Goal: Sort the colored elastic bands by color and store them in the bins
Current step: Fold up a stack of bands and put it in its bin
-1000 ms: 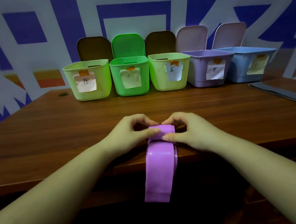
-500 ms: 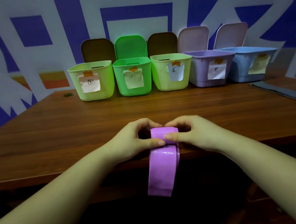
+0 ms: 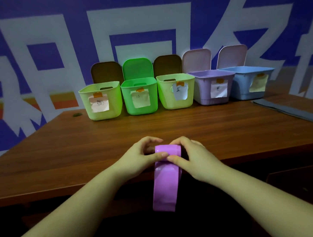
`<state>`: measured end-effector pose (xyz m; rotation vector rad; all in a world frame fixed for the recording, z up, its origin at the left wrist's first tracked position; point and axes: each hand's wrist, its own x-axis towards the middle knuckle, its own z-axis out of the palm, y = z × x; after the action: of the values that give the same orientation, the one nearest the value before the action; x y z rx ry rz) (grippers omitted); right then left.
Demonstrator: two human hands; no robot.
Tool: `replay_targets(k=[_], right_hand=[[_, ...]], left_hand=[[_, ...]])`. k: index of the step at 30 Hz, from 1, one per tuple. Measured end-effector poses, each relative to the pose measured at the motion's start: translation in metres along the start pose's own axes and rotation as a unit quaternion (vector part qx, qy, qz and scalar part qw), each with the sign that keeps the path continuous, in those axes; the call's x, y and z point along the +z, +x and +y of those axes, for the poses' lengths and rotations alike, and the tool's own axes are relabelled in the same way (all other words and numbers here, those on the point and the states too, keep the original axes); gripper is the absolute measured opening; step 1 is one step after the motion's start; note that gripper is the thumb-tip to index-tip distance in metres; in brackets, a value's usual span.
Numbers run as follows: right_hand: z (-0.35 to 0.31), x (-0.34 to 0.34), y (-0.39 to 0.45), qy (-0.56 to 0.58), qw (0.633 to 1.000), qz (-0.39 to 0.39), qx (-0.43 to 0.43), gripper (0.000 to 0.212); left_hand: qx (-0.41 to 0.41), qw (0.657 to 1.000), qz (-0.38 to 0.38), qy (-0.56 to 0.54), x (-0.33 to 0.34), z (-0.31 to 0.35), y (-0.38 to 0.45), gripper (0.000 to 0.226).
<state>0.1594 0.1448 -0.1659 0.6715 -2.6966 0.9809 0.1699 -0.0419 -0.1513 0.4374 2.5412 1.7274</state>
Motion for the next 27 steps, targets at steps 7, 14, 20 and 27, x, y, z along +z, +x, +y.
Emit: replay_targets(k=[7,14,20,27], right_hand=[[-0.040,-0.048,-0.024,0.214,0.976,-0.044,-0.026,0.040],[-0.087,-0.096,-0.051,0.289,0.953,-0.070,-0.055,0.027],[-0.107,-0.110,-0.074,0.292,0.952,-0.067,-0.067,0.029],[-0.117,-0.121,-0.102,0.228,0.968,-0.058,-0.091,0.032]], left_hand=[[-0.030,0.967,-0.060,-0.245,0.009,0.029,-0.038,0.049],[-0.001,0.936,-0.139,-0.323,0.034,0.057,-0.083,0.057],[0.027,0.927,-0.090,-0.363,0.051,0.079,-0.105,0.032],[0.030,0.912,-0.075,-0.402,0.070,0.091,-0.132,0.015]])
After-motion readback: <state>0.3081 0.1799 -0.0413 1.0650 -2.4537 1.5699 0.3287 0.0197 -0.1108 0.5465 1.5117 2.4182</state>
